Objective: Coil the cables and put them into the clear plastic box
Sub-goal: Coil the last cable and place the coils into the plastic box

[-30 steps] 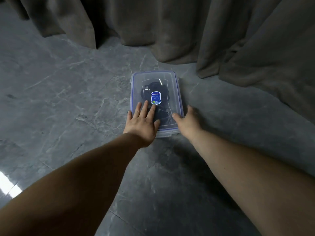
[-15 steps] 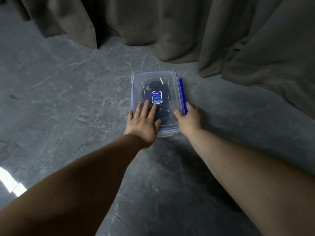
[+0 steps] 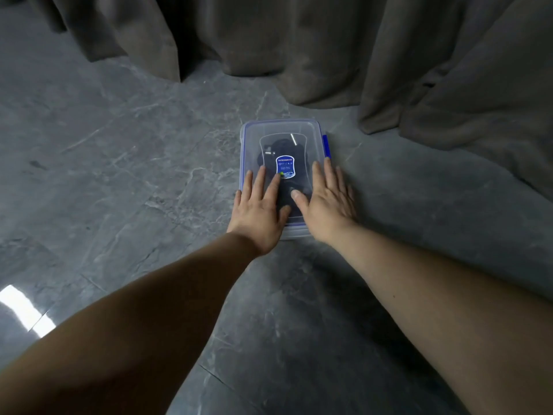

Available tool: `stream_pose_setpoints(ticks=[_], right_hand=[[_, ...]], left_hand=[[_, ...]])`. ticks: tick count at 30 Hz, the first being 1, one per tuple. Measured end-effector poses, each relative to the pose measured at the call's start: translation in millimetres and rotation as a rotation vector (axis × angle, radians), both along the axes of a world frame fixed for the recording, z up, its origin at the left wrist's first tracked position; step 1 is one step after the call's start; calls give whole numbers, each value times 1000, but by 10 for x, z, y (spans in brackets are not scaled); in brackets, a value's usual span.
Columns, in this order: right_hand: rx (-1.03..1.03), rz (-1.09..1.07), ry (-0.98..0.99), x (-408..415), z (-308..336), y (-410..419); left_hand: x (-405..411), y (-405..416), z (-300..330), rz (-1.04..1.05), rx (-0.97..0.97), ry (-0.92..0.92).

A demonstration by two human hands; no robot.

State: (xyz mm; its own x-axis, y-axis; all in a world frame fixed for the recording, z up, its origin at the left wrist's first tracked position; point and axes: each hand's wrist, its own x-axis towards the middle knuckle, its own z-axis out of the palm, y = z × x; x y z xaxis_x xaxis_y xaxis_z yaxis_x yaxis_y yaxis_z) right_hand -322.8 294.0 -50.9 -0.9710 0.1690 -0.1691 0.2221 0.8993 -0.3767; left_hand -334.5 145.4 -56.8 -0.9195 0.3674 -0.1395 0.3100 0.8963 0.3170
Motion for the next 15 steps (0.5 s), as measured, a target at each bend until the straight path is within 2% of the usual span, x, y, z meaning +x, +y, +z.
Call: stream_pose_setpoints(ticks=[4,7,9,12,15], right_hand=[[50,69,-76,-50,-56,-54],[65,70,-92,-40,-79,-61],[79,74,-103,-43,-71,-67],[98,80,-110,-40,-61,-79],[114,83,-111,-38,-63,-82]], left_hand=[[-70,-37,-22,236,344,31],[-202,-73,-22,463,536,-128],[-265,-104,-61,541,589,-238],[-290,-133,-146,600,637,-238],[-261,-125,-169,678,774,-249]])
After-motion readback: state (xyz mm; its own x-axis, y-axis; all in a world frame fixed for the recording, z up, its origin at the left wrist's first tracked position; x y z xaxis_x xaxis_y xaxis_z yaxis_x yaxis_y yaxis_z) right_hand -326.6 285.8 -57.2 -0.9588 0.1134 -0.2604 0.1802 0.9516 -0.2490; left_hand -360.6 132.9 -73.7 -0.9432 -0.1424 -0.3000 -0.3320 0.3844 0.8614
